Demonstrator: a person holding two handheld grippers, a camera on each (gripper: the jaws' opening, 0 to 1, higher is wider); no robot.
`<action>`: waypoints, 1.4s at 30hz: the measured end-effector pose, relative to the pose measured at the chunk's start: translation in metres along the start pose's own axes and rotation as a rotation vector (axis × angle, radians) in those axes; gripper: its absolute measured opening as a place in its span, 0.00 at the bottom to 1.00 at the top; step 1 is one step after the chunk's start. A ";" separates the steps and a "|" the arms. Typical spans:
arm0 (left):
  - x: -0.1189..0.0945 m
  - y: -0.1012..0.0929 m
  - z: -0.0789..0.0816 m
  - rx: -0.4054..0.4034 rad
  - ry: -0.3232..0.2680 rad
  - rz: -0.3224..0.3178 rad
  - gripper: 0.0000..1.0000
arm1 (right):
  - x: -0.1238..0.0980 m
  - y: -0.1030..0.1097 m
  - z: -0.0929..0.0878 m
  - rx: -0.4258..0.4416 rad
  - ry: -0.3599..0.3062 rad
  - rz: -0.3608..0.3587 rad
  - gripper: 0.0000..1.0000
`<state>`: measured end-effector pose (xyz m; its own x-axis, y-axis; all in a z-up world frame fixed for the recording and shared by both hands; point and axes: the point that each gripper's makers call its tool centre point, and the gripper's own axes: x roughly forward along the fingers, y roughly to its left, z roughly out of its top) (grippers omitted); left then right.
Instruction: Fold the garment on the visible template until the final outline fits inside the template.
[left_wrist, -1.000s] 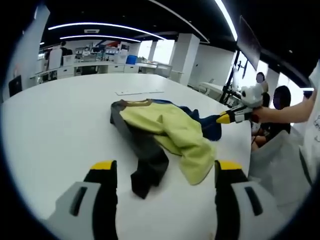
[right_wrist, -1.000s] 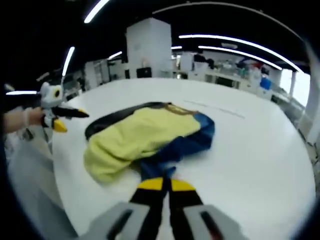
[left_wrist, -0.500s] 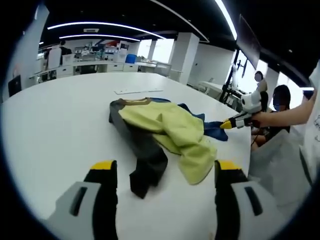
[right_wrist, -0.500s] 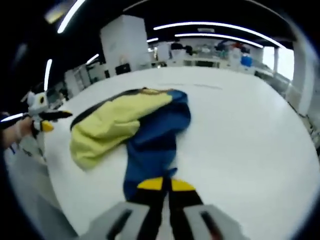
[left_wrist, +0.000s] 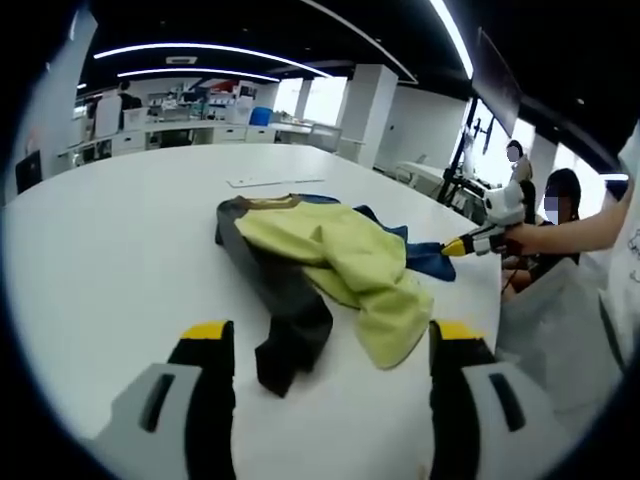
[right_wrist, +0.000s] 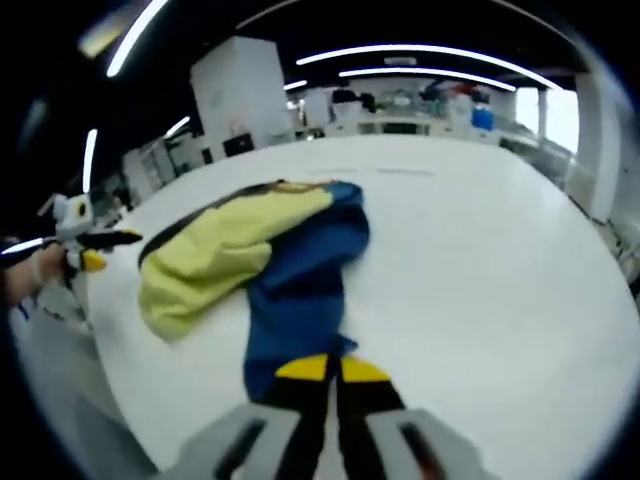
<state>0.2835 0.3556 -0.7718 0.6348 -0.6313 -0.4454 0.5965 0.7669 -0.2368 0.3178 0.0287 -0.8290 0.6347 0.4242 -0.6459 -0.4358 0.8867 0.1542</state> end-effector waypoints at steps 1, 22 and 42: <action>0.000 0.000 0.000 -0.001 0.000 0.000 0.77 | -0.003 0.000 0.002 0.002 -0.001 0.001 0.00; 0.002 0.002 -0.012 -0.014 0.024 0.003 0.76 | -0.039 -0.082 -0.001 0.164 -0.054 -0.133 0.00; 0.005 0.002 -0.014 -0.022 0.035 0.004 0.76 | -0.059 -0.140 -0.026 0.309 -0.056 -0.242 0.00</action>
<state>0.2812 0.3553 -0.7867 0.6197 -0.6241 -0.4759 0.5825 0.7721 -0.2541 0.3249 -0.1249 -0.8323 0.7329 0.1979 -0.6509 -0.0624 0.9723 0.2253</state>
